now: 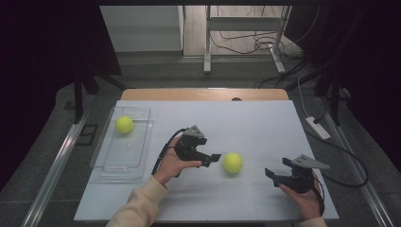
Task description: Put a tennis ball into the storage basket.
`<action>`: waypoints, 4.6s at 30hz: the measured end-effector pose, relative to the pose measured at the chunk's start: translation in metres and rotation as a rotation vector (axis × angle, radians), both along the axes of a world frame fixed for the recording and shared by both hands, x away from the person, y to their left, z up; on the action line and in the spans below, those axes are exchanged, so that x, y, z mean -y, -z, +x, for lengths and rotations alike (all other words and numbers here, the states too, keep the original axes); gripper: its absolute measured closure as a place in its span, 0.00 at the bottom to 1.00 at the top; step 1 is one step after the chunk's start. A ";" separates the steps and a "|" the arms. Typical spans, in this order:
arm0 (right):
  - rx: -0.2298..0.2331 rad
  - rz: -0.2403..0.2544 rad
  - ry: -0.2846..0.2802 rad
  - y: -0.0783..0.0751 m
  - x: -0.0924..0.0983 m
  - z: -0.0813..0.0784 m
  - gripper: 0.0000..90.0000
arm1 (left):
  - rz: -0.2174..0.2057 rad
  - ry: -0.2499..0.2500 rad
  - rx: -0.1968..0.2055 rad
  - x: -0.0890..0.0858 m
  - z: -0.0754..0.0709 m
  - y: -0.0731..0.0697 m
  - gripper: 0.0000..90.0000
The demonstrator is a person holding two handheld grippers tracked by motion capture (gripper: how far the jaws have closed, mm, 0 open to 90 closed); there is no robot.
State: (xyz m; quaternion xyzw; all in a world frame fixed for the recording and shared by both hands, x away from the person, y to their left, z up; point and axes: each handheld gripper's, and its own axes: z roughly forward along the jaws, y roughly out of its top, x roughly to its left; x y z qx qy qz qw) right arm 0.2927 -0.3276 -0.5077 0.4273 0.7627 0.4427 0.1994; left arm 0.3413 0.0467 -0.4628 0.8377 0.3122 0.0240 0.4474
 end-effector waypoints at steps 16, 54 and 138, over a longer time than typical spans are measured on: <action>-0.004 -0.001 0.001 0.000 0.001 0.000 0.13 | 0.034 0.047 -0.010 0.026 0.000 0.006 0.15; -0.002 0.000 0.004 0.000 0.002 -0.001 0.13 | 0.099 0.096 -0.046 0.065 0.007 0.022 0.13; 0.007 -0.002 0.006 0.000 0.000 -0.003 0.13 | 0.089 -0.005 0.054 0.015 -0.002 0.018 0.30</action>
